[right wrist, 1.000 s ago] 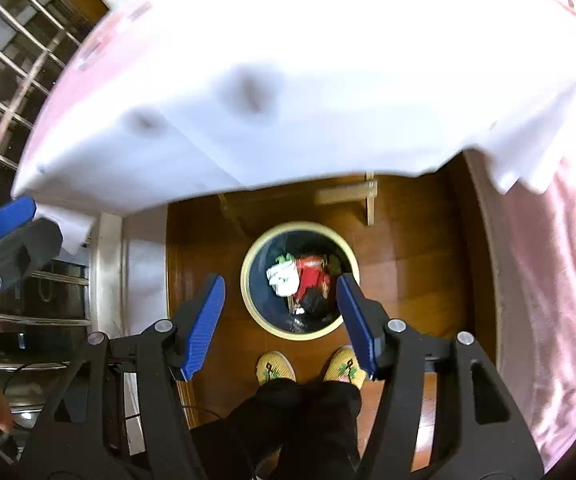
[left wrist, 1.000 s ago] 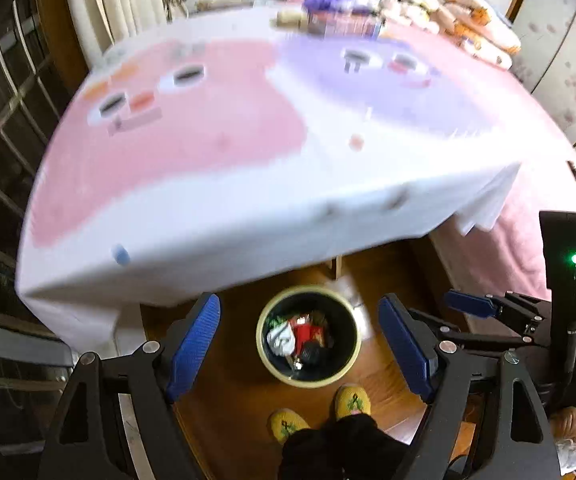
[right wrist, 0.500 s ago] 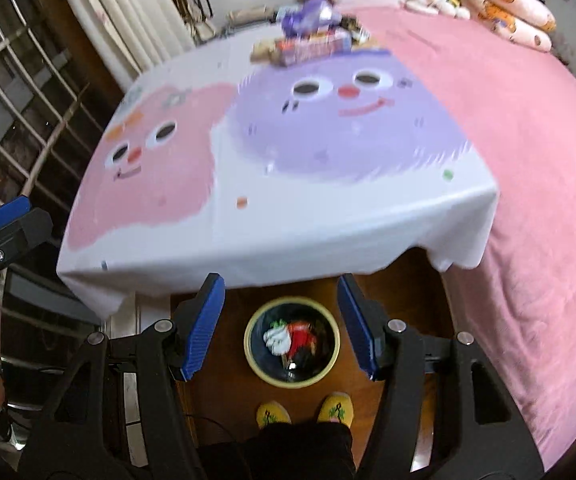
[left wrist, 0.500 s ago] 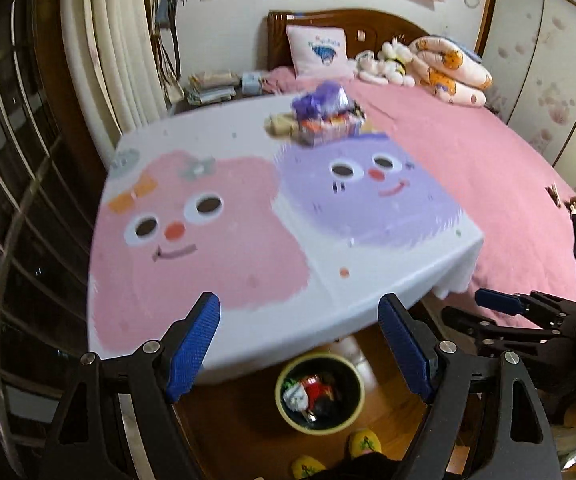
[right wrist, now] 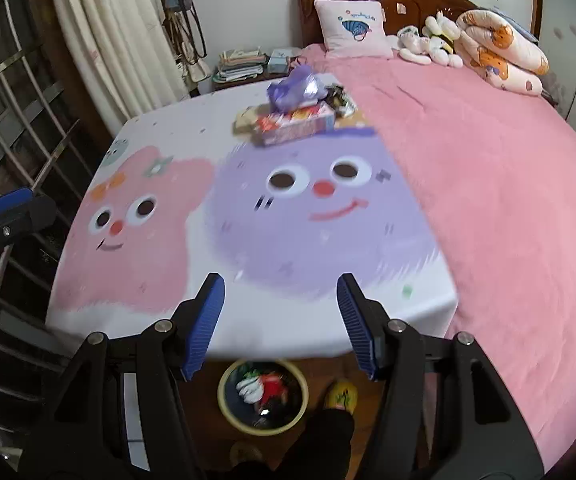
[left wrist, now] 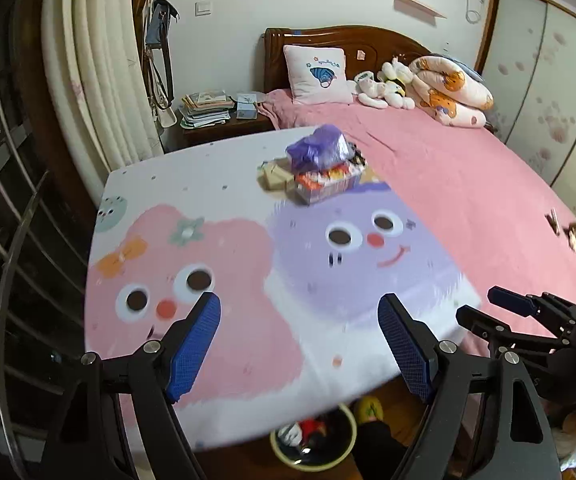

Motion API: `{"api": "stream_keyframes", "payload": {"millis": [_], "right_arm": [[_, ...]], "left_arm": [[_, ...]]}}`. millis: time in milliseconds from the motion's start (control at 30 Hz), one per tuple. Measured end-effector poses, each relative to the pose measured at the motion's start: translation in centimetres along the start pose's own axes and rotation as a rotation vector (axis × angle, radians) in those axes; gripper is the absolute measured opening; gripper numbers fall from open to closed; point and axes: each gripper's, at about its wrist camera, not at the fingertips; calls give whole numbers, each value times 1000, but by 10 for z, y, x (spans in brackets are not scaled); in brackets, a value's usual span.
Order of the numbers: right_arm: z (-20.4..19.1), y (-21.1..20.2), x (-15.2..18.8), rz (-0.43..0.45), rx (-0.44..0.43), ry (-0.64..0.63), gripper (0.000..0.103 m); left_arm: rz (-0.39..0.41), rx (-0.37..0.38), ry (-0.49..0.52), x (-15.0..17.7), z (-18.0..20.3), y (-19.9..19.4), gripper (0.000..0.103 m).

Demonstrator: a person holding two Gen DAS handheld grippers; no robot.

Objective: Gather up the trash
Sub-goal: 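Raise both tools back toward the table, then grasp the purple plastic bag with the left tool while the right tool grasps the black-gold wrapper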

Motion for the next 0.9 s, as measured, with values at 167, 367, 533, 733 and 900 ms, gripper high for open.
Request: {"api": "stream_keyframes", "payload": {"millis": [167, 367, 533, 733, 900], "right_arm": [[55, 48, -70, 1, -53, -11, 56], [137, 122, -163, -40, -119, 13, 56], [184, 187, -233, -79, -165, -9, 56], [211, 259, -292, -110, -220, -19, 56], [218, 307, -316, -145, -273, 4, 56]], "left_arm": [[-10, -25, -33, -69, 20, 55, 82], [-86, -48, -54, -166, 63, 157, 82], [-141, -55, -65, -238, 95, 249, 82], [-259, -57, -119, -291, 114, 365, 89], [-349, -109, -189, -306, 110, 443, 95]]}}
Point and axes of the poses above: each gripper's, at about its wrist camera, not at the fingertips, and y roughly the way its jaws point, z to its right, x to its underside, and after that the axes turned 4 degrees about -x, right-handed
